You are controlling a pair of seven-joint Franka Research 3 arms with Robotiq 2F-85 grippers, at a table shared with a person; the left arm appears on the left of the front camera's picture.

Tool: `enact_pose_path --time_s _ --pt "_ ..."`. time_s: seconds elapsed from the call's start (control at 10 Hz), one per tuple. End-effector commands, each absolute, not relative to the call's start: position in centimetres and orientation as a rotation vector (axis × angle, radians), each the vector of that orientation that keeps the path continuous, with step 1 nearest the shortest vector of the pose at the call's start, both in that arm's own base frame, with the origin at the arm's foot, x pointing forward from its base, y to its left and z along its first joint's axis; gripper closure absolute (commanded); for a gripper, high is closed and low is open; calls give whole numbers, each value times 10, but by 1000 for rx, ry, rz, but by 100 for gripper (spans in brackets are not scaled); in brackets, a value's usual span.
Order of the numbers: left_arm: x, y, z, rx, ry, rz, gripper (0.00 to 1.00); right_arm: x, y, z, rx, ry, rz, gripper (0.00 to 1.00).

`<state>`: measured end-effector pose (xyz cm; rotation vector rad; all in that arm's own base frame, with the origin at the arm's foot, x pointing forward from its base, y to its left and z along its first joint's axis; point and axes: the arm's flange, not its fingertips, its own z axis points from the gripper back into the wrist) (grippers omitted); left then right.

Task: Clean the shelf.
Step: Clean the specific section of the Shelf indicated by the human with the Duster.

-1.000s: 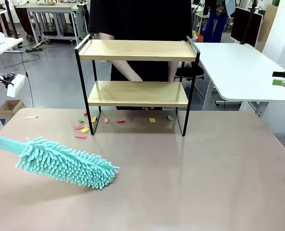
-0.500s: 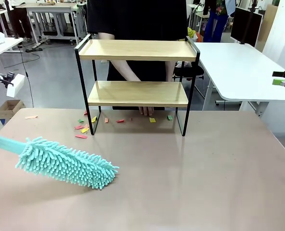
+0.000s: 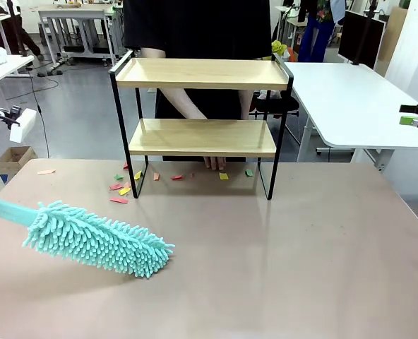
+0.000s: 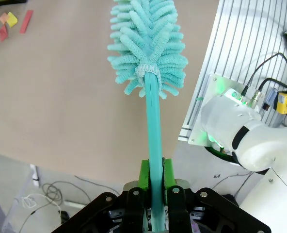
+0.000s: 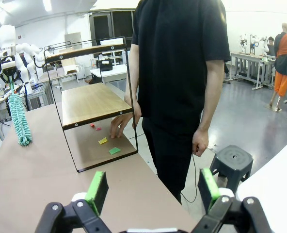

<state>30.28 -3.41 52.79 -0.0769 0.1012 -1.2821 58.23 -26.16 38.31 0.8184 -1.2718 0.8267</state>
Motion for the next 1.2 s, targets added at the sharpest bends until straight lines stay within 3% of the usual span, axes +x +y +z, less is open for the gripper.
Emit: enact_pose_path --time_s 0.0,0.2,0.5,0.8,1.1 --pt "302 -35 530 -96 98 -1279 87 583 -259 387 817 -1276 834 0" --pt "303 -34 528 -77 101 -1282 87 583 -259 387 817 -1276 834 0" --pt "309 -86 522 -267 -1 -1239 87 583 -259 387 817 -1276 834 0" --pt "302 -147 531 -401 -91 -1049 87 583 -259 387 817 -1276 834 0" --pt "281 -210 535 -381 -114 -783 87 583 -259 387 817 -1276 834 0"
